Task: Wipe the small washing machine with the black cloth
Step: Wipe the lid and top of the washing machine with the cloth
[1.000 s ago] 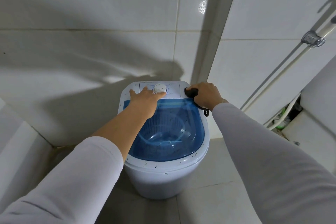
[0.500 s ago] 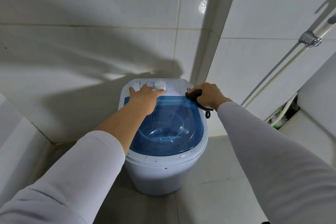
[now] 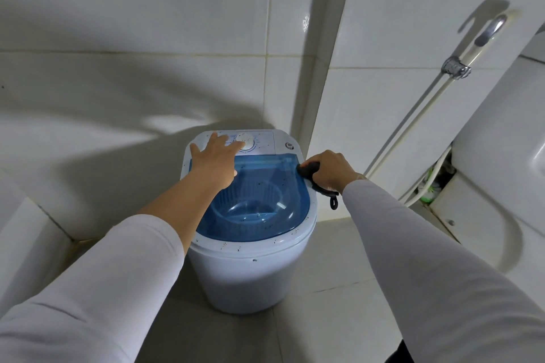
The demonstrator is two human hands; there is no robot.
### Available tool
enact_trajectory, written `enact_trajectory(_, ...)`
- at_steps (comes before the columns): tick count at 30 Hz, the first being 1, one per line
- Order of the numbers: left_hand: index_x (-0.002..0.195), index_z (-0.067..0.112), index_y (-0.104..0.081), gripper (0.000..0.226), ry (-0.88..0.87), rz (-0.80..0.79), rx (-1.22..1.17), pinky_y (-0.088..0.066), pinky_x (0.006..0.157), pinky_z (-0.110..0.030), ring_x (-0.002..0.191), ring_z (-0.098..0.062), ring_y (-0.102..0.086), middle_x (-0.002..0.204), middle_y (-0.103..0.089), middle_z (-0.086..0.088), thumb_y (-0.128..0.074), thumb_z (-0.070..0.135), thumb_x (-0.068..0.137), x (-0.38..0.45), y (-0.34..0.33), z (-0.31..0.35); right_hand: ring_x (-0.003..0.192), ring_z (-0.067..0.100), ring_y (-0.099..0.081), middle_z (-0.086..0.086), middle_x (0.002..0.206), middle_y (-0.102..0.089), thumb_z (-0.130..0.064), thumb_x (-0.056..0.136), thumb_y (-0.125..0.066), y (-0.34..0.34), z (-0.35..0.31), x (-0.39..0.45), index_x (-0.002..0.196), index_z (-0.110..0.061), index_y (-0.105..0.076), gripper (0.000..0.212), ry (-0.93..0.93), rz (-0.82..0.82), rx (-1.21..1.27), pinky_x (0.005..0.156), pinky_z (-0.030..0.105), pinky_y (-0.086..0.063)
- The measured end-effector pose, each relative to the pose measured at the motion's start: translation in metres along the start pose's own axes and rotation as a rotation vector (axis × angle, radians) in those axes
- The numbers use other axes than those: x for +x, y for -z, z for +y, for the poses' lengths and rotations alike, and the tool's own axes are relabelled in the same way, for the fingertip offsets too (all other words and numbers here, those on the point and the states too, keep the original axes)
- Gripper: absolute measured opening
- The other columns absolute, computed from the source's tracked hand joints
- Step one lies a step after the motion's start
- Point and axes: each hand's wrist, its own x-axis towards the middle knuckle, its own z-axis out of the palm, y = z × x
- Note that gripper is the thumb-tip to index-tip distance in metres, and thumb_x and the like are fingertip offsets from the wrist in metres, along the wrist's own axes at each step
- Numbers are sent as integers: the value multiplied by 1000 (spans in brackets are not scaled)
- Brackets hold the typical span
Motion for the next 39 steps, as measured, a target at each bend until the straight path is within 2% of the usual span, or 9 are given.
enact_trajectory(5, 151, 34, -14, 72, 7, -40, -6, -8, 116, -59, 150, -21, 5, 162, -6, -1, -57, 32, 93, -16, 3, 1, 94, 23, -59, 3, 115, -68, -7, 85, -47, -2, 4, -17, 104, -28, -72, 39, 1, 4, -6, 79, 26, -47)
enact_trajectory(11, 151, 33, -17, 77, 2, -119, -11, -5, 115, -61, 150, -23, 4, 162, -6, -2, -62, 38, 89, -40, 5, -2, 86, 21, -56, 5, 111, -69, -11, 86, -50, -4, 5, -38, 102, -26, -73, 32, -16, 7, 29, 70, 26, -46)
enact_trajectory(18, 151, 30, -16, 80, -9, -107, -2, -6, 115, -62, 150, -25, 4, 162, -8, -3, -63, 40, 88, -60, -3, -1, 83, 23, -58, 6, 102, -67, -13, 87, -52, -7, 6, -66, 104, -24, -73, 30, -48, 17, 47, 58, 23, -45)
enact_trajectory(22, 152, 29, -16, 80, 3, -95, 19, -7, 115, -64, 150, -26, 5, 162, -7, -4, -63, 40, 88, -63, -16, 0, 75, 24, -62, 7, 92, -66, -14, 87, -53, -11, 6, -81, 102, -22, -74, 27, -69, 16, 70, 53, 21, -45)
enact_trajectory(25, 151, 28, -17, 76, 6, -63, 7, -8, 115, -65, 150, -27, 5, 162, -10, -4, -61, 37, 90, -65, -21, 2, 72, 22, -62, 7, 92, -66, -13, 88, -53, -16, 6, -92, 102, -23, -73, 26, -87, 14, 81, 46, 18, -42)
enact_trajectory(31, 152, 27, -14, 78, 21, -22, -35, -6, 114, -64, 150, -26, 5, 162, -9, -5, -61, 34, 90, -69, -23, 3, 74, 23, -64, 6, 95, -66, -9, 87, -54, -25, 0, -108, 100, -23, -73, 27, -99, -2, 50, 50, 19, -46)
enact_trajectory(34, 153, 27, -14, 79, 35, -22, -69, -6, 114, -65, 150, -27, 6, 162, -8, -5, -61, 34, 90, -69, -26, 1, 64, 13, -58, 3, 91, -64, -6, 86, -53, -28, -3, -115, 92, -27, -73, 30, -94, -6, 37, 44, 16, -41)
enact_trajectory(36, 152, 27, -14, 79, 48, -16, -83, -7, 114, -65, 150, -27, 5, 162, -8, -5, -62, 34, 90, -69, -28, 0, 62, 8, -54, 2, 94, -63, -3, 85, -51, -31, -5, -119, 95, -27, -73, 34, -91, -17, 37, 43, 14, -39)
enact_trajectory(39, 152, 27, -16, 78, 66, -5, -116, -8, 114, -65, 150, -26, 4, 162, -10, -4, -63, 34, 90, -70, -31, 0, 67, 10, -54, 3, 101, -64, -4, 86, -52, -34, -10, -124, 104, -24, -72, 33, -78, -43, 35, 46, 13, -37)
